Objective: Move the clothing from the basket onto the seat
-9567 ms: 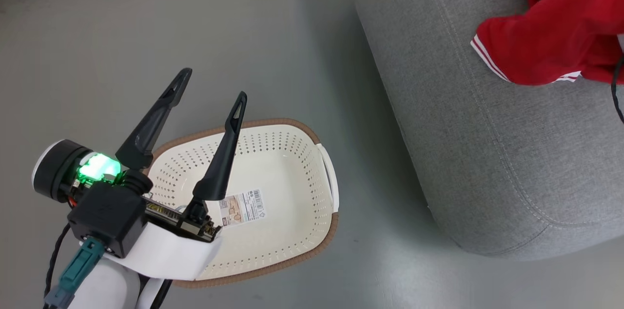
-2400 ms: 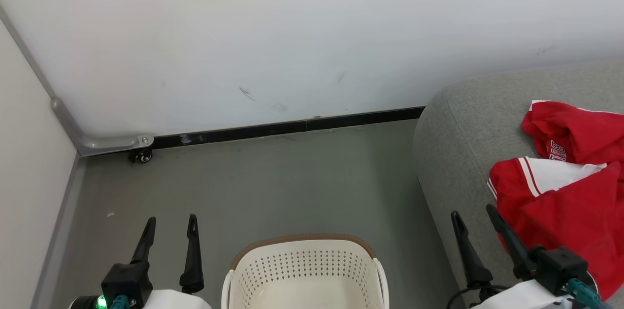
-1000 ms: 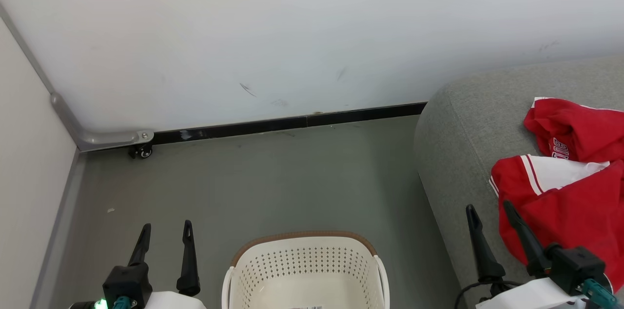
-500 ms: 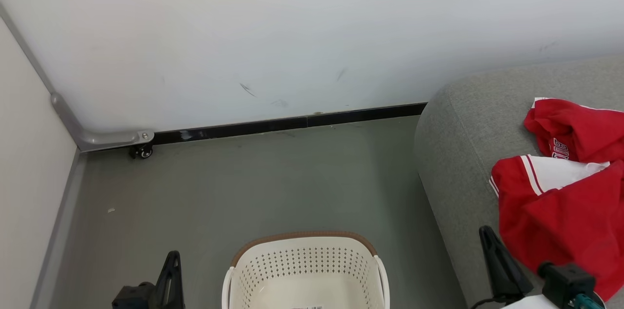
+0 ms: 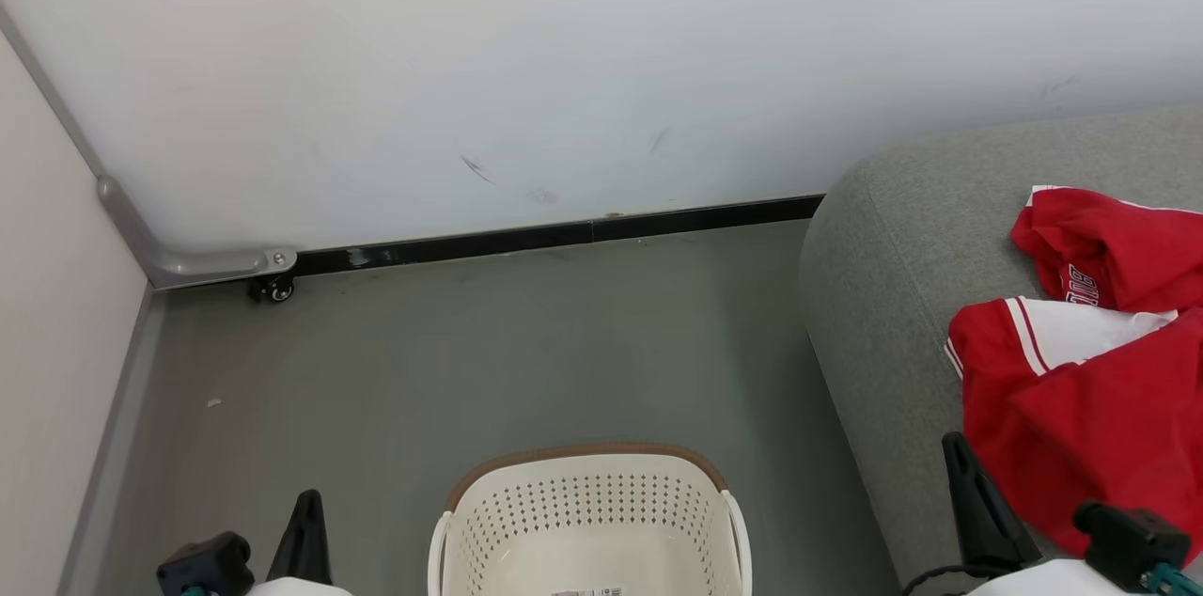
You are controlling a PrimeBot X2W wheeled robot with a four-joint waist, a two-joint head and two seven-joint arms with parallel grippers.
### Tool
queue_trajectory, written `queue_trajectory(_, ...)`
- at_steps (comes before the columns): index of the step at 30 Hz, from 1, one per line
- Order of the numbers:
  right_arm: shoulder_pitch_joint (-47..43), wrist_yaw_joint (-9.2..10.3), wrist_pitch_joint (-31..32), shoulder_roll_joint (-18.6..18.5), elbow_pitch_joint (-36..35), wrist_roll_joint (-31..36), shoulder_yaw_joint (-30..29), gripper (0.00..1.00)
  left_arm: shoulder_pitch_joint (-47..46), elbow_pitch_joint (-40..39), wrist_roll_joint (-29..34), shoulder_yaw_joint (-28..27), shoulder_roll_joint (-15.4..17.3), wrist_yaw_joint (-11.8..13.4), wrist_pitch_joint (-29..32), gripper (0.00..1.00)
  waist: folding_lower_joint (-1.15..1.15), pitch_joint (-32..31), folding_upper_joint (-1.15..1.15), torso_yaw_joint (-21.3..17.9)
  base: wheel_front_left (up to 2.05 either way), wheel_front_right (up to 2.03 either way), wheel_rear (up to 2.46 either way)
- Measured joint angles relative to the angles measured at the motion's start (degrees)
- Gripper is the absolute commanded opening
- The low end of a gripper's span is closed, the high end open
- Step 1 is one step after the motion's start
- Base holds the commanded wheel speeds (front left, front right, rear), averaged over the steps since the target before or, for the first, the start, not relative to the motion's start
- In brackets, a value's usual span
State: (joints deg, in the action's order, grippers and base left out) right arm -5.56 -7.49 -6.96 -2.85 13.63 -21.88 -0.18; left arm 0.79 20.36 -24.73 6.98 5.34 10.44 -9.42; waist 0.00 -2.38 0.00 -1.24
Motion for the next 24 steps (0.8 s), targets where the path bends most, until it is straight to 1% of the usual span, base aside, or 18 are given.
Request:
queue_trajectory(5,0.08,0.00,0.92,0.08,0.00,-4.92,-0.53,0.00,-0.03,0.04,-3.71,-0.90,-0.12,-0.96,1.13,0.00,0.04,0.14,0.00,0.11,0.00,0.00,0.00)
queue_trajectory(7,0.13,0.00,1.05,0.11,0.00,-6.44,-0.89,0.00,-0.19,0.03,-5.11,-1.33,-0.14,-1.47,1.93,0.00,0.10,0.18,0.00,0.15,0.00,0.00,0.00)
queue_trajectory(10,0.74,0.00,1.65,0.12,0.07,-8.76,-1.13,0.00,-0.68,0.02,-7.56,-1.99,-0.22,-1.97,2.66,0.00,0.26,0.19,0.00,0.20,0.00,0.00,0.00)
queue_trajectory(11,1.36,0.00,1.94,0.13,-0.05,-10.38,-1.24,0.00,-1.17,-0.10,-9.02,-2.24,-0.31,-2.60,3.14,0.00,0.38,0.18,0.00,0.23,0.00,0.00,0.00)
queue_trajectory(17,1.40,0.00,3.02,0.19,-0.01,-15.14,-1.55,0.00,-1.21,-0.23,-13.82,-3.25,-0.42,-3.83,4.45,0.00,0.72,0.07,0.00,0.33,0.00,0.00,0.00)
queue_trajectory(21,1.57,0.00,3.54,0.25,-0.01,-18.47,-1.82,0.00,-1.21,-0.46,-16.95,-3.90,-0.54,-4.70,5.35,0.00,0.89,-0.03,0.00,0.39,0.00,0.00,0.00)
queue_trajectory(24,2.34,0.00,4.08,0.31,-0.07,-20.89,-2.21,0.00,-1.21,-0.65,-19.22,-4.19,-0.67,-5.03,5.94,0.00,0.96,-0.08,0.00,0.44,0.00,0.00,0.00)
